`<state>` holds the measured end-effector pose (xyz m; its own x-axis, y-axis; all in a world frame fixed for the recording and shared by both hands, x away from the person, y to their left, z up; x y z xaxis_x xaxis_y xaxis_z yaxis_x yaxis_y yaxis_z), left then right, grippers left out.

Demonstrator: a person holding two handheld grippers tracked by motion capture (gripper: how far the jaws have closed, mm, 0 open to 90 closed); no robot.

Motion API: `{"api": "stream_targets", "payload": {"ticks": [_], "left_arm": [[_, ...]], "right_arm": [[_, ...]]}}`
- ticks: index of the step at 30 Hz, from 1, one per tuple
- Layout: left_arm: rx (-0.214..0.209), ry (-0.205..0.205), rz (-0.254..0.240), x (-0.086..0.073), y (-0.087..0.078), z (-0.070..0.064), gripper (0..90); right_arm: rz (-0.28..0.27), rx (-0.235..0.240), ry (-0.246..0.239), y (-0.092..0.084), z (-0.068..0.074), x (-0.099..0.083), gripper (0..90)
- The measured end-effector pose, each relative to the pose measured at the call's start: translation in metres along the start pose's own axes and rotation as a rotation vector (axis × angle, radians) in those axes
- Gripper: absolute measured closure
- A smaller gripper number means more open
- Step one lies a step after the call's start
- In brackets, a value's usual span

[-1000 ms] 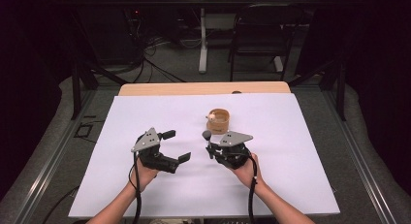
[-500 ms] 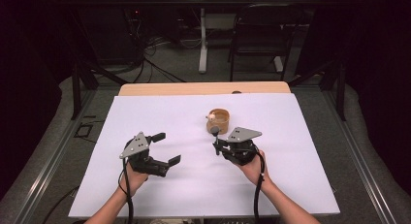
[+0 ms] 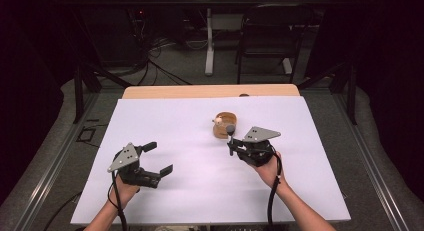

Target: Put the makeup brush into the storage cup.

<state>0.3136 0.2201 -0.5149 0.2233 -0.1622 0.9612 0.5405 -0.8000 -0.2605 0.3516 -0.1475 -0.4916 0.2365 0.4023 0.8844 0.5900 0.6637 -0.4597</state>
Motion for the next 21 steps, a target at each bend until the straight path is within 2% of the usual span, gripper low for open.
{"api": "stream_targets", "payload": {"ticks": [1, 8, 17, 21], "left_arm": [[0.011, 0.0, -0.005, -0.001, -0.001, 0.0, 0.0], [0.01, 0.025, -0.036, -0.009, -0.018, 0.004, 0.0], [0.079, -0.004, -0.044, -0.018, -0.042, 0.014, 0.0], [0.08, -0.019, -0.044, -0.021, -0.051, 0.016, 0.0]], "right_arm": [[0.002, -0.003, 0.0, -0.001, -0.001, 0.0, 79.0], [-0.005, -0.011, 0.013, -0.006, -0.006, 0.002, 79.0], [-0.01, -0.02, 0.018, -0.006, -0.01, 0.005, 79.0], [-0.01, -0.015, 0.025, -0.005, -0.012, 0.006, 79.0]]}}
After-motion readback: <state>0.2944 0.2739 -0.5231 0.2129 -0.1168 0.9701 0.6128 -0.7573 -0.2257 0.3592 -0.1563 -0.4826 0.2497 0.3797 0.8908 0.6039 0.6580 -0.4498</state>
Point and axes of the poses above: each handheld gripper's, and its own axes: y roughly forward along the jaws, x roughly out of its top, z roughly to its left, the point moved 1 cm from there along y, roughly forward along the jaws, and after that the axes turned 2 degrees about -y, right-handed, at the moved point
